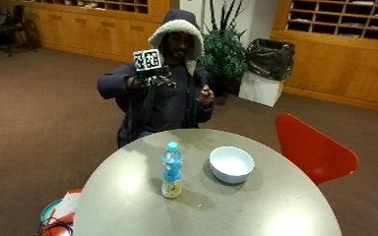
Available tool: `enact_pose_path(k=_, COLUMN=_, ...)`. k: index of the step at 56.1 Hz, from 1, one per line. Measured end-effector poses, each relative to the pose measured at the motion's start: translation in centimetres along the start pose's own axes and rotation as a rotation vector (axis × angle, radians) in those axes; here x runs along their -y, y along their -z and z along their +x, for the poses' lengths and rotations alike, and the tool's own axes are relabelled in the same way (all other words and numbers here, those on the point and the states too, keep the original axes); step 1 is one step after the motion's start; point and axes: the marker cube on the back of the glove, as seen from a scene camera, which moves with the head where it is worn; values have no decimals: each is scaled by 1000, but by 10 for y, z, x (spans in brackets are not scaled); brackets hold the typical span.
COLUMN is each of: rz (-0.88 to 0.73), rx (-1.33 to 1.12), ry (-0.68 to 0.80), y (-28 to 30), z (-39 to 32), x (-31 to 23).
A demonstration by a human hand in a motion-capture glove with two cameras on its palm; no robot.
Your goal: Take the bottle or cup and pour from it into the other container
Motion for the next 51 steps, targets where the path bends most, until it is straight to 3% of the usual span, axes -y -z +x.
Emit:
enact_pose_path(k=26, rz=11, rx=-34, ry=-47, y=1, z=23, x=0)
enact_pose_path(k=31, rz=18, rx=-43, ry=-105, y=-1, z=41, x=6)
enact_pose_path(k=36, rz=13, rx=-36, ry=-296, y=-6, z=57, x=12)
enact_pose_path(k=40, rz=-5, rx=-31, ry=-213, y=-11, z=83, x=20)
enact_pose_path(k=51, rz=47, rx=36, ry=-386, y=-47, z=149, x=67)
